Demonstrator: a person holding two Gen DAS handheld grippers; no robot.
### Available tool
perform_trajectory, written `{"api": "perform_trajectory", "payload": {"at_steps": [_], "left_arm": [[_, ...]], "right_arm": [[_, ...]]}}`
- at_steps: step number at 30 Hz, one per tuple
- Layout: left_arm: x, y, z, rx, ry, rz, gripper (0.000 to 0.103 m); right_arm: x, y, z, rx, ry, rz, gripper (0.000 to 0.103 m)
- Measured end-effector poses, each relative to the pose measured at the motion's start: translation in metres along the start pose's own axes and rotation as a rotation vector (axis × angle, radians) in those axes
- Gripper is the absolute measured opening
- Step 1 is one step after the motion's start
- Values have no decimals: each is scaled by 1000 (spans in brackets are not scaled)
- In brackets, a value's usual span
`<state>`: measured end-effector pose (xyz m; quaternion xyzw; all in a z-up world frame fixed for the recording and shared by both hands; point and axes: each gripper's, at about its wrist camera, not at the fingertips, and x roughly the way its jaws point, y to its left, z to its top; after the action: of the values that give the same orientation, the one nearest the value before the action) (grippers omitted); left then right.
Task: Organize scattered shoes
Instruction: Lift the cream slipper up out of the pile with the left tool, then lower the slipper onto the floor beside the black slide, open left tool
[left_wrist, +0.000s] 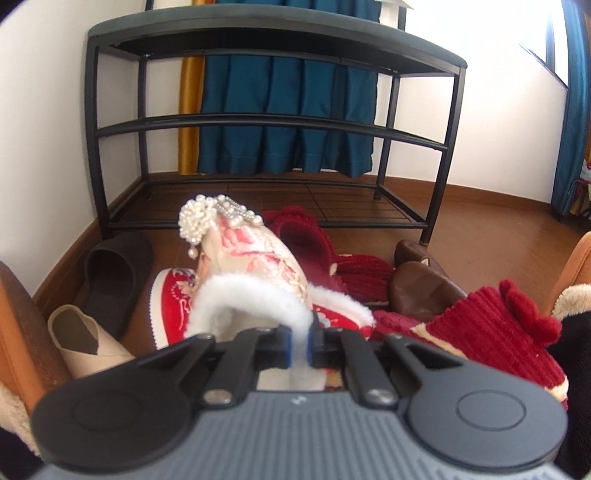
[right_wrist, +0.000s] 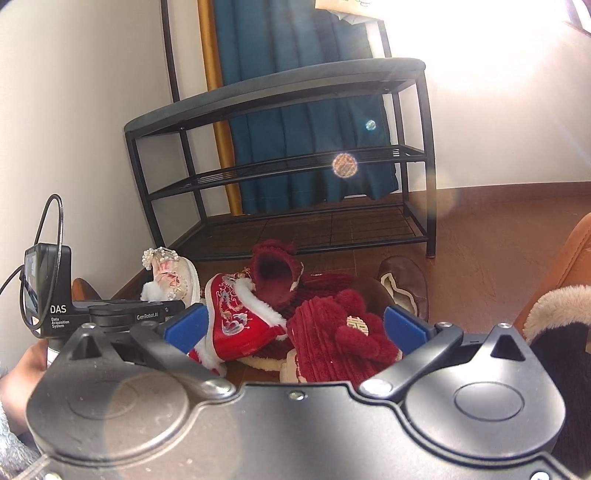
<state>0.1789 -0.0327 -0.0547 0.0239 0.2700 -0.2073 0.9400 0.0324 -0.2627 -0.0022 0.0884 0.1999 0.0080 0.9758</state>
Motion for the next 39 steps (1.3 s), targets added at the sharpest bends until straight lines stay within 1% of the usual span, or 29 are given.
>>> {"api": "perform_trajectory", "payload": {"at_steps": [3,7,11,15,19,24,27,29,32,33,35,39], "left_arm": [[-21,-8,-1,21,7,13,6],[-53,-21,-5,10,18,37,6],[-84,-34,-10,-13,27,47,6],[-121,-48,-18,-32,11,27,7],[-149,-65,-32,-4,-1,5,7],[-168,-80,-59,-3,24,12,7],[-174,-89,-79,27,45,6,7],[-173,-91,-90,46,62,-4,7],[-171,-90,-105,30,88,-1,8],[-170,-89,-108,29,94,5,8],[-168,-88,-115,22,107,17,8],[-159,-87,-126,-12,170,27,8]], "right_arm": [[-10,-1,13,-33,11,55,103],[-30,1,23,-91,20,135,103],[-57,5,33,-141,18,165,103],[-88,11,40,-177,6,181,103],[-117,14,41,-190,13,235,103],[-141,17,35,-229,51,297,103],[-150,16,27,-233,82,335,103],[-152,16,20,-231,96,344,103],[-153,11,5,-140,135,363,103],[-151,10,0,-105,153,380,103],[-150,10,-15,-54,190,388,103],[-145,9,-30,-36,237,385,103]]}}
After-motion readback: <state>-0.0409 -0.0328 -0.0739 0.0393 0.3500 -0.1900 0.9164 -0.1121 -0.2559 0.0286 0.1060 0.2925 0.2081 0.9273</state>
